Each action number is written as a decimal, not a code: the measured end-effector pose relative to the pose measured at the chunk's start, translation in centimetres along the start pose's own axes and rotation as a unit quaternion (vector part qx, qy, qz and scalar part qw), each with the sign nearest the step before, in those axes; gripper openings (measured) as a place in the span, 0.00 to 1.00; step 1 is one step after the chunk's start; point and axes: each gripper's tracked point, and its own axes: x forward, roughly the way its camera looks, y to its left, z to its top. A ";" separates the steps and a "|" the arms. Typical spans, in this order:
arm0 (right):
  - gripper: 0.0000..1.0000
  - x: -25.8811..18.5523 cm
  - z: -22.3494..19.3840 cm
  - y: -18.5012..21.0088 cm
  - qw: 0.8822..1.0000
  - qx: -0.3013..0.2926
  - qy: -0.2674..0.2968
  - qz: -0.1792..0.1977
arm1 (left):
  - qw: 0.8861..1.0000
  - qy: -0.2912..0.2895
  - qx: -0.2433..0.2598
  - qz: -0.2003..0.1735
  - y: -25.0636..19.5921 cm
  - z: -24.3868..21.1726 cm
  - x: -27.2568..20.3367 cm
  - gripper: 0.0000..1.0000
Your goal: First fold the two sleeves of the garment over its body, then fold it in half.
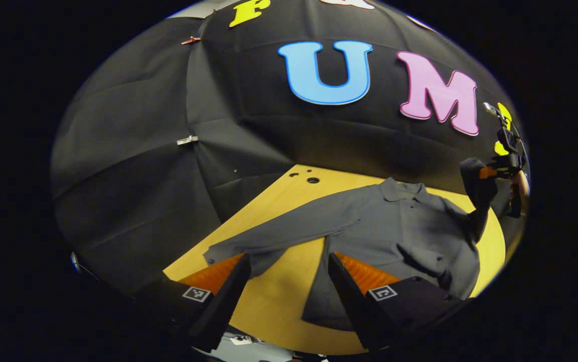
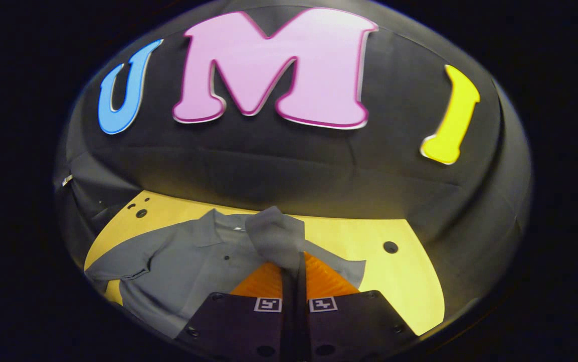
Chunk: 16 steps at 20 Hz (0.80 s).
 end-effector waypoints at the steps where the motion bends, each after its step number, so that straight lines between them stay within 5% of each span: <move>1: 0.05 -0.2 0.3 0.9 1.000 -0.006 0.004 0.005 | 1.000 0.006 -0.011 0.002 0.7 -0.1 0.2 0.98; 11: 0.05 2.1 -1.1 18.7 0.995 -0.009 0.041 0.094 | 0.999 0.024 -0.036 0.012 5.0 -1.9 3.1 0.98; 16: 0.05 3.3 -2.5 24.0 0.991 -0.010 0.064 0.118 | 0.997 0.037 -0.060 0.012 5.9 -3.1 3.5 0.98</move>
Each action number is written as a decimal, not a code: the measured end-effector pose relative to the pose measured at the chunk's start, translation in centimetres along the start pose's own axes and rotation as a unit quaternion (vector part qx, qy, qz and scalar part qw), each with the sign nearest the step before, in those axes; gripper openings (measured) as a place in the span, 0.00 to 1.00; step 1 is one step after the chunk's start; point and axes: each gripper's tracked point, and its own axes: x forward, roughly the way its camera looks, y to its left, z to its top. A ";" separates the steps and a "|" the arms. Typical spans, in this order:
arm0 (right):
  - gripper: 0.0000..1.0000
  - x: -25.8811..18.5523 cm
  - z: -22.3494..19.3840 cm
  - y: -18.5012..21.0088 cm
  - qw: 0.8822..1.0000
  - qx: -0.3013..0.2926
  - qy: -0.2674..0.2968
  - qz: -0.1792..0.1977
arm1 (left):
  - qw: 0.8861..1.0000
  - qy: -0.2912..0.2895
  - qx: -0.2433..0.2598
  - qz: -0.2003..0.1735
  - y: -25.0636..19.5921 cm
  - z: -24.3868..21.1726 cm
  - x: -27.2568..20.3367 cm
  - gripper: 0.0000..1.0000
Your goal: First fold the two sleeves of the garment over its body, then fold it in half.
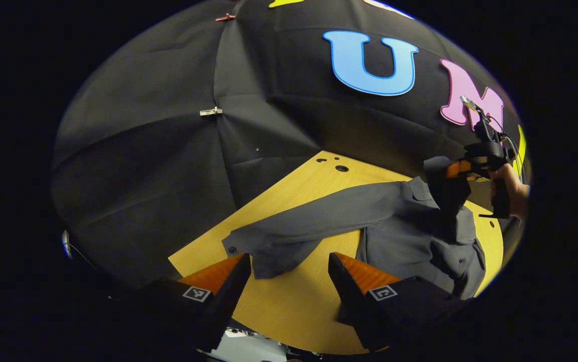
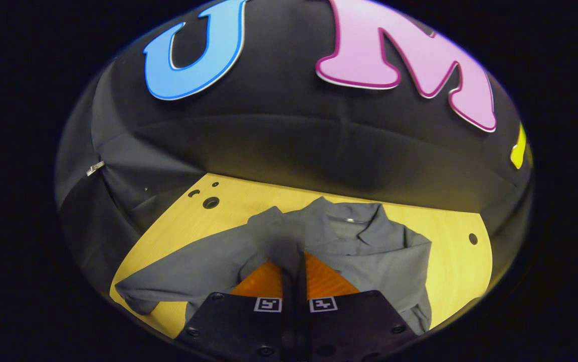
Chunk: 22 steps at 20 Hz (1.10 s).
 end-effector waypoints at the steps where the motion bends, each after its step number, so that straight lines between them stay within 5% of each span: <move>1: 0.05 0.4 -0.5 0.7 1.000 -0.002 0.006 0.002 | 1.000 0.002 -0.002 0.002 0.3 -0.2 0.0 0.98; 6: 0.07 2.5 -4.3 4.5 0.997 0.005 0.068 0.036 | 1.000 0.003 -0.019 0.015 1.3 0.0 0.0 0.97; 10: 0.20 3.0 -5.9 6.5 0.995 -0.002 0.091 0.051 | 0.999 0.006 -0.024 0.023 1.3 0.0 0.3 0.97; 11: 0.15 2.9 -6.2 7.2 0.994 -0.002 0.092 0.058 | 0.999 0.005 -0.020 0.024 1.4 0.1 0.2 0.97; 15: 0.89 1.1 -6.1 9.2 0.991 -0.007 0.086 0.099 | 1.000 -0.002 -0.012 0.029 2.4 0.4 0.2 0.97; 19: 1.00 -2.2 -6.2 8.4 0.992 -0.020 0.069 0.103 | 0.999 0.002 -0.027 0.031 3.5 0.3 1.8 0.97; 22: 0.99 -4.8 -7.9 6.0 0.994 -0.011 0.072 0.086 | 0.999 0.003 -0.038 0.026 4.2 0.6 3.8 0.97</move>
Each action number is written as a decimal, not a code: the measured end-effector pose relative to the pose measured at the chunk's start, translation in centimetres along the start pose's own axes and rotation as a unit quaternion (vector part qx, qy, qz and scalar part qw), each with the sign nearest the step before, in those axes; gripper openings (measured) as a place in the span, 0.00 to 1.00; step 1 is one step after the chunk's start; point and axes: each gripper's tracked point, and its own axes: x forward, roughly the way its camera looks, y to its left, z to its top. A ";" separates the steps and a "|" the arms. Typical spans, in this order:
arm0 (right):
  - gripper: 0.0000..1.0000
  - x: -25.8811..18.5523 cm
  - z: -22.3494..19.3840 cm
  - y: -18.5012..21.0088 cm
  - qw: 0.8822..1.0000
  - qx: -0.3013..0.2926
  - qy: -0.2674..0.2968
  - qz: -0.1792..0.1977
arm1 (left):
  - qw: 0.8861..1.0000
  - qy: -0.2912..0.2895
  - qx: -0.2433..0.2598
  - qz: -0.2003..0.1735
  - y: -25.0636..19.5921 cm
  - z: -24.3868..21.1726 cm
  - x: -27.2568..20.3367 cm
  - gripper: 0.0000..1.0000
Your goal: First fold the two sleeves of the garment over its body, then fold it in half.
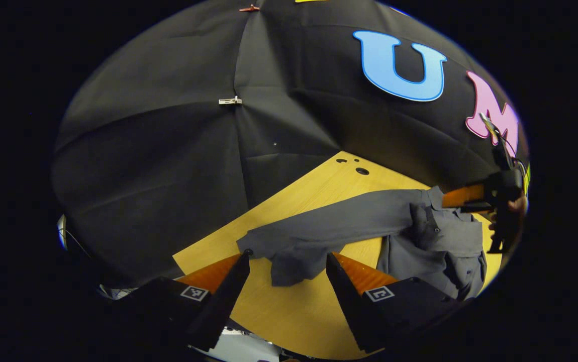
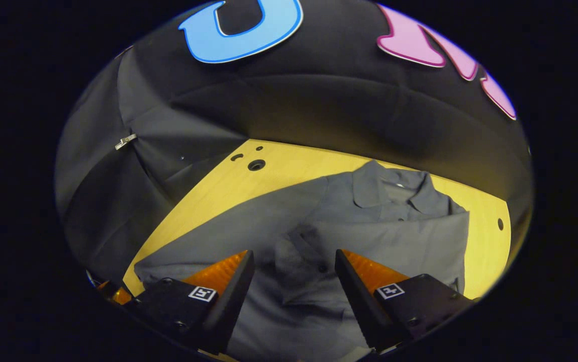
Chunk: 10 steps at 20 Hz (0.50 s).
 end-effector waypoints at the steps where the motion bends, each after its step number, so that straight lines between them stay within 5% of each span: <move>1: 0.99 -0.8 -0.8 -0.4 1.000 0.003 0.001 -0.003 | 1.000 0.002 0.000 0.000 0.2 0.1 0.8 0.97; 10: 0.99 -9.9 -8.3 -7.1 0.997 0.039 0.023 -0.059 | 0.998 0.034 0.039 -0.025 0.1 -0.6 9.1 0.96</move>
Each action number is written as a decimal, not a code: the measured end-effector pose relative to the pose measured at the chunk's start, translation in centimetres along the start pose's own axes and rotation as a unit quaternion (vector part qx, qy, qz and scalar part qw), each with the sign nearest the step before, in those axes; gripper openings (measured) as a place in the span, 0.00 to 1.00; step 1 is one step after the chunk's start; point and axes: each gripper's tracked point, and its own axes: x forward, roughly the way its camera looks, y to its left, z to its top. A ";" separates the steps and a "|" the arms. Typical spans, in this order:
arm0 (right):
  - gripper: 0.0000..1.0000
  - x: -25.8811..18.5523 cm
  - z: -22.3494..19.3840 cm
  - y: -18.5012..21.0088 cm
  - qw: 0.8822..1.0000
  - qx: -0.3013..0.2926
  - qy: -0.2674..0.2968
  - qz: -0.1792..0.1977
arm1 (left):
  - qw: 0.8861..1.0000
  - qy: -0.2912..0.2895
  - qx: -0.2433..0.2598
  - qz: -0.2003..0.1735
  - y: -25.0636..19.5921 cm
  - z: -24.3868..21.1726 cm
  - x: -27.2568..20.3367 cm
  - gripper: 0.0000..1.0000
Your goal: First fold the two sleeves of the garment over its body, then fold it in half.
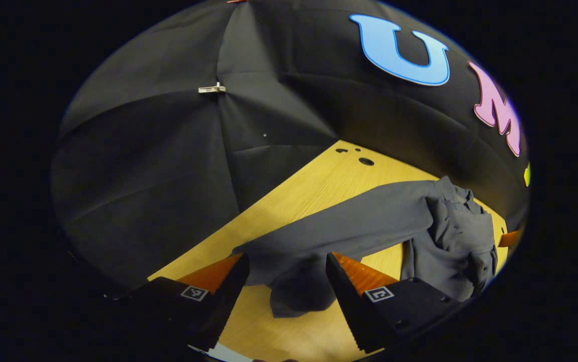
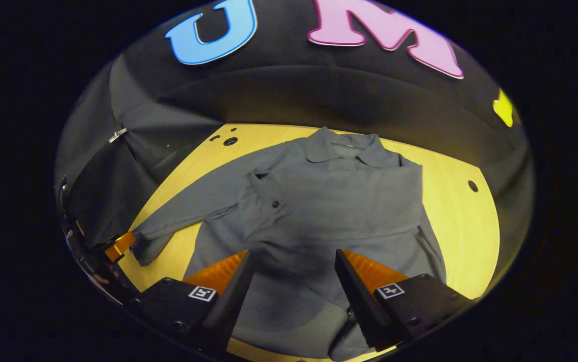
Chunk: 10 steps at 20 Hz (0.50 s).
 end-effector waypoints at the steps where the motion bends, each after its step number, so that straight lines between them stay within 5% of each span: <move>1: 0.99 -1.0 -0.6 -0.6 1.000 0.012 -0.001 -0.007 | 1.000 0.010 0.004 -0.002 0.0 -0.3 1.0 0.97; 10: 0.99 -7.5 -7.1 -6.2 0.995 0.075 0.012 -0.062 | 0.998 0.058 0.023 -0.011 0.2 -2.8 4.2 0.96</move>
